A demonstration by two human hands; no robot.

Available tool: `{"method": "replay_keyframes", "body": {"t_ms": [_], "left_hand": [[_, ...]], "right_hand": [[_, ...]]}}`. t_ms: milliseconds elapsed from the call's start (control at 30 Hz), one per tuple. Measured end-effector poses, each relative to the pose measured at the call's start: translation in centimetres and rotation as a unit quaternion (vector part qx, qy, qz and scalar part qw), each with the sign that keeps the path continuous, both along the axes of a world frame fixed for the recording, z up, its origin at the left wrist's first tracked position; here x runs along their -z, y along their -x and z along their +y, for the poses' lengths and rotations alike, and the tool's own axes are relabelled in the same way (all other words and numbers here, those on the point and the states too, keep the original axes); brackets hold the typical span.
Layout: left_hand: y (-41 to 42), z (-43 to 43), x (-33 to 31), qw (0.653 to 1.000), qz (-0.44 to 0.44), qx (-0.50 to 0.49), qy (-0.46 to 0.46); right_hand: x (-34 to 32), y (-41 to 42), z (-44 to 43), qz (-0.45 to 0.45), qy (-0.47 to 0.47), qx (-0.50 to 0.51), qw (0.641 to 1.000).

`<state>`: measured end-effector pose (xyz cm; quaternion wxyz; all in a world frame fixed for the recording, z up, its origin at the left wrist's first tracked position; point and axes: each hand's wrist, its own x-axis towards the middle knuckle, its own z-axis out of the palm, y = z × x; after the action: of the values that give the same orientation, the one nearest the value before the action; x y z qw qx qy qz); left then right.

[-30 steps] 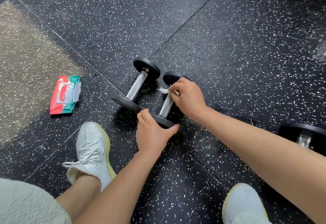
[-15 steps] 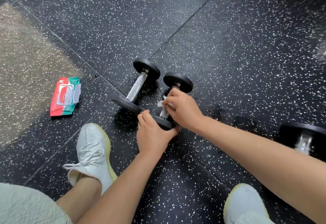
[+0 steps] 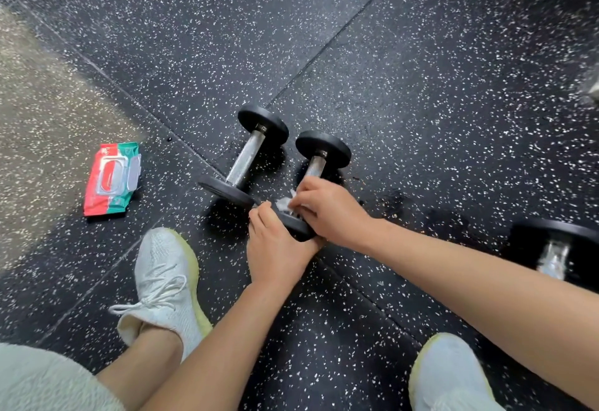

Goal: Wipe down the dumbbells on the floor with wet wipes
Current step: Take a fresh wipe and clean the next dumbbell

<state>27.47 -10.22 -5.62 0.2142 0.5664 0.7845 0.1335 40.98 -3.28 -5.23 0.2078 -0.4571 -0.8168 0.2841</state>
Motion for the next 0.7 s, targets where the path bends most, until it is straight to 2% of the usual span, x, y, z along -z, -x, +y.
{"method": "replay_keyframes", "body": {"t_ms": [100,233,333,400,533,600,700], "left_hand": [[-0.1,-0.2,0.0,1.0,0.014,0.006,-0.013],[-0.2,-0.3,0.0,0.999,0.029,0.012,-0.011],[-0.2,-0.3,0.0,0.999,0.029,0.013,-0.013],[-0.1,-0.2,0.1,1.0,0.022,0.009,-0.012],[-0.1,-0.3,0.1,1.0,0.02,0.011,-0.016],[-0.3,-0.4,0.1,0.999,0.033,0.012,-0.021],[-0.6,-0.6,0.2,0.998,0.044,0.021,-0.027]], "right_hand": [[-0.3,-0.8,1.1,-0.007,0.004,-0.031,0.999],[0.1,-2.0,4.1,-0.062,-0.071,0.087,0.992],[0.6,-1.0,3.2,-0.114,-0.101,0.137,0.979],[0.7,-0.3,1.6,-0.105,-0.095,0.112,0.984],[0.5,-1.1,0.1,-0.111,-0.09,-0.021,0.99],[0.6,-1.8,1.5,-0.132,-0.101,-0.001,0.986],[0.1,-2.1,3.9,-0.178,-0.111,0.08,0.974]]}}
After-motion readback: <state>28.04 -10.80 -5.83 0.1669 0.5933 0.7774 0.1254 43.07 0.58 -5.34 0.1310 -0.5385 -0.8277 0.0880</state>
